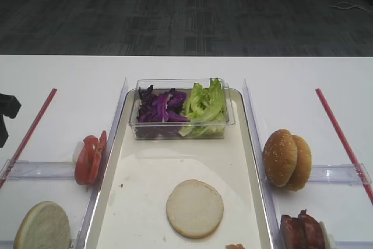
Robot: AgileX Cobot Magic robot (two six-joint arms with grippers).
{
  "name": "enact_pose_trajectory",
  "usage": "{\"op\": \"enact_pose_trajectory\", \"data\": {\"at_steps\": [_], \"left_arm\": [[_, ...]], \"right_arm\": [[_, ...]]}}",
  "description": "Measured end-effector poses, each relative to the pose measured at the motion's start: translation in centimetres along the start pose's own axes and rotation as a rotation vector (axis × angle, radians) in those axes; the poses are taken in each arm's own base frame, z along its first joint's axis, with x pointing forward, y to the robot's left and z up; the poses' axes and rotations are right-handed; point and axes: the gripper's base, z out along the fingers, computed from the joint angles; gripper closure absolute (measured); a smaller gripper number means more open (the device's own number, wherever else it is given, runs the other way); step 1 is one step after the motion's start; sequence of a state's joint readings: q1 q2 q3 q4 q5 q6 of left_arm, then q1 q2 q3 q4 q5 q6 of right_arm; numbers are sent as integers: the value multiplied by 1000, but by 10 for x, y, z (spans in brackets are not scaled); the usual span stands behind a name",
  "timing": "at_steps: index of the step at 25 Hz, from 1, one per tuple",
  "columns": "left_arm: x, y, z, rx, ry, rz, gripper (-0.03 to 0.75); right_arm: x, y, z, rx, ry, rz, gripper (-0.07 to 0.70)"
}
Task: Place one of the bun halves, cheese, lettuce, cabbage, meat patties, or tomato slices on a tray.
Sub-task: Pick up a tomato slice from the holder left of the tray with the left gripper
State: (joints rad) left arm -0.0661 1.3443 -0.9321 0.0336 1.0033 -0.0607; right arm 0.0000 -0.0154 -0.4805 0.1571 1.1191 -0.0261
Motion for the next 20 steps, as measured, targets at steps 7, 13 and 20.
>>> {"op": "enact_pose_trajectory", "data": {"at_steps": [7,13,20], "left_arm": [[-21,-1,1,-2,33,0,314],[-36,-4,0,27,37,-15,316],[-41,-27,-7,58,6,38,316]], "right_arm": [[0,0,0,0,0,0,178],[0,0,0,0,0,0,178],[0,0,0,2,0,-1,178]]}}
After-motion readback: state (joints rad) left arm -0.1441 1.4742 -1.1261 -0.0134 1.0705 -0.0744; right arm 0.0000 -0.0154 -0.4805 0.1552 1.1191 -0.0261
